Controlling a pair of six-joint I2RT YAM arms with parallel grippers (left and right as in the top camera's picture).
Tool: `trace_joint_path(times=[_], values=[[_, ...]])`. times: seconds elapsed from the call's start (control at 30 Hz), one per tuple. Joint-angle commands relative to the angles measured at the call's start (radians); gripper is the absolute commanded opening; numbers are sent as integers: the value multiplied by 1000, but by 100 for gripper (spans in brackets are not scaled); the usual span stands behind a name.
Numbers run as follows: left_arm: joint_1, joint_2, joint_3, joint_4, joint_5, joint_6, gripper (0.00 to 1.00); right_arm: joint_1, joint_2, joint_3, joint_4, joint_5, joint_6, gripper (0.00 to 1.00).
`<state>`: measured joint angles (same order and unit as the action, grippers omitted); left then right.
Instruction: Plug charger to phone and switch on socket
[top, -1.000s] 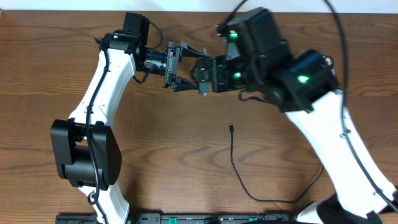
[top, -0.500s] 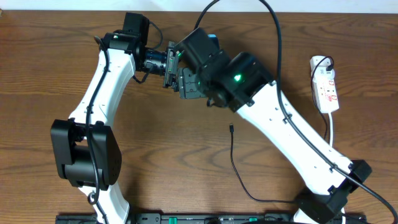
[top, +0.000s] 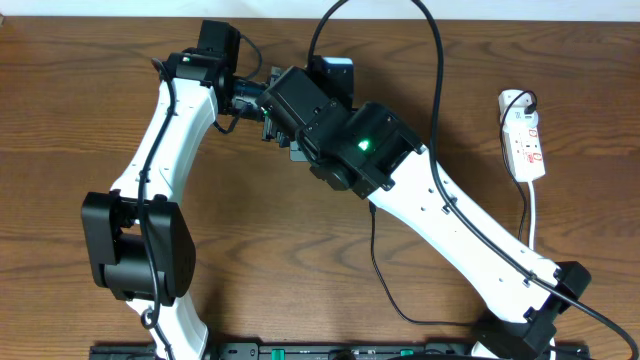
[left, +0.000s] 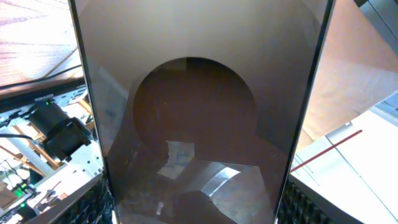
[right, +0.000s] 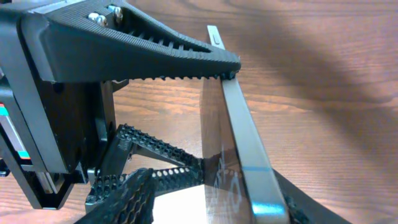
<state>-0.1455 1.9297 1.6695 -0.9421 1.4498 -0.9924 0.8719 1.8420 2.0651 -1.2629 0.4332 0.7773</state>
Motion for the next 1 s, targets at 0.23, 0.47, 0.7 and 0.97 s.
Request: trace_joint_path(times=[0.23, 0.47, 0.7, 0.97], values=[[5, -28, 28, -2, 57, -9, 68, -3, -47, 3, -1, 40, 11, 50], [5, -28, 28, -2, 57, -16, 68, -18, -56, 3, -14, 39, 11, 40], [5, -28, 28, -2, 58, -16, 68, -16, -56, 3, -14, 35, 11, 36], [5, -28, 28, -2, 58, -15, 68, -15, -56, 3, -21, 28, 12, 30]])
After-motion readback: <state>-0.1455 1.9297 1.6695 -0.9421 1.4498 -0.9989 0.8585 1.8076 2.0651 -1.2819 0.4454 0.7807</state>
